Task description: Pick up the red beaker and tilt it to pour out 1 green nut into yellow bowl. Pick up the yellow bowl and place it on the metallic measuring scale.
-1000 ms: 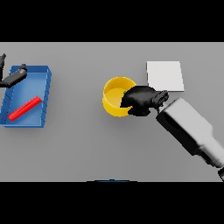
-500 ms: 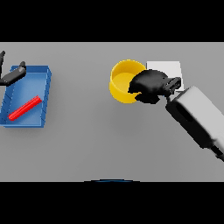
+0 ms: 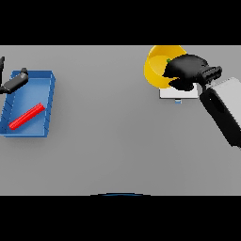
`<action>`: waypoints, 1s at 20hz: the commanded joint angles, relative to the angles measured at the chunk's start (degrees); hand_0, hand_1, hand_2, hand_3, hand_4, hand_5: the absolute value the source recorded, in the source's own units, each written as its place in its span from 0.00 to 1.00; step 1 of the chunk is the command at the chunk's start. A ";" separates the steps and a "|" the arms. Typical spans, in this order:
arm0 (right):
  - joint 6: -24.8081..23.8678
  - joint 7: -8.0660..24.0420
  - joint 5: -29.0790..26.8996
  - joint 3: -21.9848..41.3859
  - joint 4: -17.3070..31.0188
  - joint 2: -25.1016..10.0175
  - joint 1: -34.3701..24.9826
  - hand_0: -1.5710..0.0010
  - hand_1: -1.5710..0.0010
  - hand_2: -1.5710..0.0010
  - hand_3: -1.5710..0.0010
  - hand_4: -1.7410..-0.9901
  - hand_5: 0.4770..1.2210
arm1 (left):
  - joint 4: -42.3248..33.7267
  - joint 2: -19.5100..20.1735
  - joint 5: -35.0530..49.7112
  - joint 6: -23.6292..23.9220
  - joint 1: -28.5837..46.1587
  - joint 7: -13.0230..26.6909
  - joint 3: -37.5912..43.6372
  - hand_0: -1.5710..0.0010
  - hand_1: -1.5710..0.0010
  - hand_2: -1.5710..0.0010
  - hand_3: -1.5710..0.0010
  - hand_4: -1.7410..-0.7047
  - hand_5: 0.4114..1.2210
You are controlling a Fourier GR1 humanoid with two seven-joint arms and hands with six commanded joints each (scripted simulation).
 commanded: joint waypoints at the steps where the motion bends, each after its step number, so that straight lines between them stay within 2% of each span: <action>1: -0.81 -0.68 0.15 -0.26 2.07 -0.20 -0.24 0.00 0.00 0.00 0.23 0.03 1.00 | -0.44 0.52 0.30 0.07 0.97 -0.30 0.16 1.00 1.00 1.00 1.00 0.89 0.43; 5: -4.70 -3.27 0.80 -0.49 9.31 -0.37 -1.03 0.00 0.00 0.00 0.26 0.03 1.00 | -0.48 0.54 0.04 0.24 0.74 0.23 0.13 1.00 1.00 1.00 1.00 0.88 0.45; 6: -5.57 -3.00 1.22 -0.40 11.61 0.01 -1.48 0.00 0.00 0.00 0.25 0.03 1.00 | -0.56 0.72 0.01 0.22 0.79 0.75 0.08 1.00 1.00 1.00 1.00 0.89 0.45; 7: -6.52 -2.63 1.53 -0.49 14.13 0.62 -2.14 0.00 0.00 0.00 0.23 0.03 1.00 | -0.07 0.55 0.02 0.09 0.68 1.02 0.05 1.00 1.00 1.00 1.00 0.89 0.44; 9: -8.32 -4.03 1.72 -0.48 17.84 1.08 -2.84 0.00 0.00 0.00 0.20 0.02 1.00 | -0.14 0.72 0.09 0.25 1.15 0.69 0.17 1.00 1.00 1.00 1.00 0.89 0.43; 11: -10.33 -5.37 2.04 -0.30 21.49 1.24 -3.15 0.00 0.00 0.00 0.13 0.02 1.00 | 0.18 0.50 -0.18 0.23 0.80 0.90 0.03 1.00 1.00 1.00 1.00 0.89 0.43; 13: -12.02 -5.15 2.36 0.04 24.65 2.58 -4.06 0.00 0.00 0.00 0.10 0.02 1.00 | 0.00 0.64 -0.11 0.09 0.16 1.75 0.10 1.00 1.00 1.00 1.00 0.90 0.42; 14: -12.46 -6.17 2.17 0.17 25.68 2.67 -4.15 0.00 0.01 0.00 0.09 0.02 1.00 | 0.09 0.11 -0.47 0.37 0.42 1.50 -0.34 1.00 1.00 1.00 1.00 0.91 0.41; 19: -15.65 -5.53 1.97 1.09 30.91 4.82 -4.71 0.00 0.06 0.00 0.04 0.02 1.00 | 0.53 0.38 -0.07 -0.23 -0.25 1.64 0.13 1.00 1.00 1.00 1.00 0.90 0.39; 20: -15.71 -7.41 1.72 1.18 31.78 4.64 -5.56 0.00 0.07 0.00 0.05 0.02 1.00 | 0.70 0.04 -0.26 -0.50 -0.88 1.78 -0.09 1.00 1.00 1.00 1.00 0.90 0.40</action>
